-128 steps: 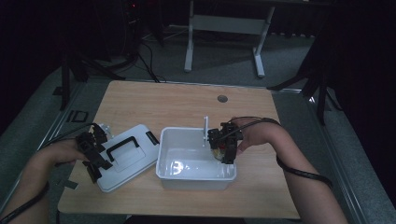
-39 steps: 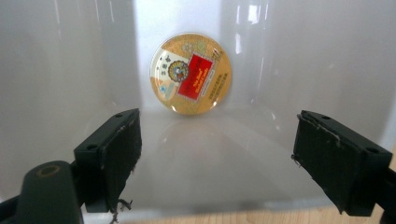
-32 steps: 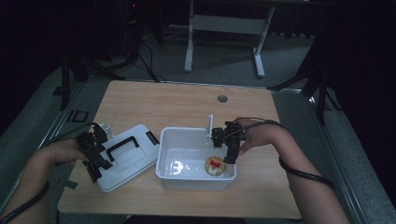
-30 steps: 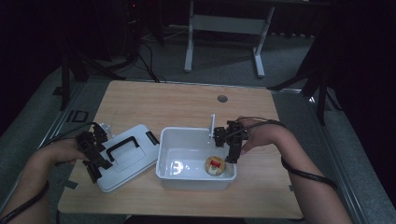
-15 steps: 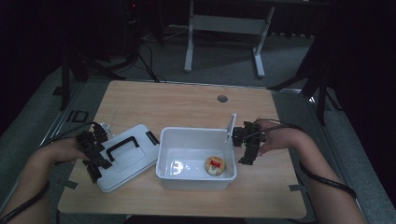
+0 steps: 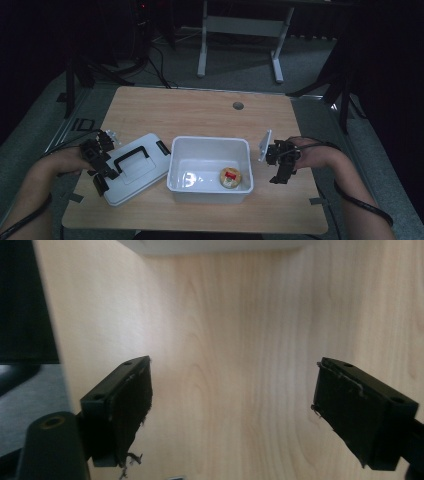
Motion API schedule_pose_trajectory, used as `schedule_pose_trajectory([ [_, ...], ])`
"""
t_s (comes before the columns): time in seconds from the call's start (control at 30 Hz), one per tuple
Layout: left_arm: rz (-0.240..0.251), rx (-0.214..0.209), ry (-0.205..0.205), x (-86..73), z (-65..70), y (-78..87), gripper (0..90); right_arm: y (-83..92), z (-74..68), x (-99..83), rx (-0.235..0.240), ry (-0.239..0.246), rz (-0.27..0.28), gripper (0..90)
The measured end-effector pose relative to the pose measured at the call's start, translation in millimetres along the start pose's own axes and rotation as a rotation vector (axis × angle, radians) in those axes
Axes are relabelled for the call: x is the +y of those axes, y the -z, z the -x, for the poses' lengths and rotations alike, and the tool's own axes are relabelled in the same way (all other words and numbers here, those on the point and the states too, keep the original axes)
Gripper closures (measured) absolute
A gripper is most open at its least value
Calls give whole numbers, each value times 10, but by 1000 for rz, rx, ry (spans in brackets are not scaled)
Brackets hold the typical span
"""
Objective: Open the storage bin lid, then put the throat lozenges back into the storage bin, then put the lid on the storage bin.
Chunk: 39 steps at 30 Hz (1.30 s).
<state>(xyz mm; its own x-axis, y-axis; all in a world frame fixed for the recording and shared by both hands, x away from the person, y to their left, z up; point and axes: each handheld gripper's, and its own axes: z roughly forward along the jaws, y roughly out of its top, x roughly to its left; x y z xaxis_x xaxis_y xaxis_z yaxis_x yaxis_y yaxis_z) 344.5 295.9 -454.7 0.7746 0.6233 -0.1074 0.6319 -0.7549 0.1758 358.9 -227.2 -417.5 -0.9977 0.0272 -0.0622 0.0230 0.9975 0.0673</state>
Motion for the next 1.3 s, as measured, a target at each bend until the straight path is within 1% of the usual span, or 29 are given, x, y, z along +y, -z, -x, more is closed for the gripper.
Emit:
schedule_pose_trajectory([
  [0.07,-1,21,3,-2,-10,-9,167,-38,1,-66,1,-31,19,151],
  [0.13,3,28,1,-4,-17,-16,167,-87,-15,-138,12,-40,30,150],
  [0.17,2,39,-1,-4,-18,-20,167,-105,-23,-162,5,-45,28,153],
  [0.2,7,32,0,-1,-19,-23,167,-130,-26,-189,-6,-54,30,164],
  [0.23,9,34,-2,1,-18,-24,168,-169,-31,-224,5,-68,32,166],
  [0.37,0,45,1,15,-12,-41,174,-269,-40,-294,41,-113,14,162],
  [0.4,-1,46,-7,18,-11,-45,180,-295,-41,-310,48,-120,12,158],
  [0.47,-8,47,-8,23,-3,-60,181,-344,-44,-330,34,-139,2,157],
  [0.5,-11,47,-15,25,-4,-69,188,-363,-51,-340,22,-140,-6,157],
  [0.57,-22,50,-11,27,-7,-81,189,-387,-55,-353,14,-142,-15,157],
  [0.6,-22,50,-11,28,-8,-80,192,-391,-54,-363,7,-149,-16,158],
  [0.67,-21,58,-4,33,-12,-79,197,-385,-54,-378,0,-153,-2,160],
  [0.7,-21,56,-6,38,-11,-76,209,-381,-57,-384,-4,-158,-6,160],
  [0.73,-24,56,-7,41,-9,-75,211,-384,-59,-389,-14,-153,-14,161],
  [0.8,-34,55,-15,49,-2,-77,226,-391,-56,-397,-5,-157,-23,161],
  [0.83,-36,57,-15,51,1,-79,229,-393,-61,-402,-12,-154,-32,161],
  [0.9,-36,68,-17,56,6,-81,231,-393,-59,-414,-8,-161,-29,160],
  [0.97,-39,74,-13,60,6,-88,263,-394,-63,-423,-21,-160,-26,161],
  [1.0,-45,84,-14,63,6,-96,264,-398,-65,-428,-19,-162,-25,160],
  [1.03,-52,81,-12,65,3,-103,280,-402,-66,-432,-20,-158,-30,160],
  [1.07,-56,80,-12,65,6,-112,318,-407,-67,-436,-21,-158,-32,161],
  [1.13,-78,88,-23,74,11,-131,327,-411,-70,-440,-19,-160,-35,161],
  [1.17,-87,89,-31,77,15,-140,371,-410,-69,-442,-18,-162,-32,161],
  [1.23,-103,100,-37,87,8,-153,397,-409,-70,-446,-9,-164,-26,161],
  [1.27,-115,112,-41,92,2,-164,420,-409,-70,-447,-9,-164,-24,162],
  [1.3,-117,122,-45,97,0,-172,433,-412,-71,-449,-6,-168,-23,164],
])
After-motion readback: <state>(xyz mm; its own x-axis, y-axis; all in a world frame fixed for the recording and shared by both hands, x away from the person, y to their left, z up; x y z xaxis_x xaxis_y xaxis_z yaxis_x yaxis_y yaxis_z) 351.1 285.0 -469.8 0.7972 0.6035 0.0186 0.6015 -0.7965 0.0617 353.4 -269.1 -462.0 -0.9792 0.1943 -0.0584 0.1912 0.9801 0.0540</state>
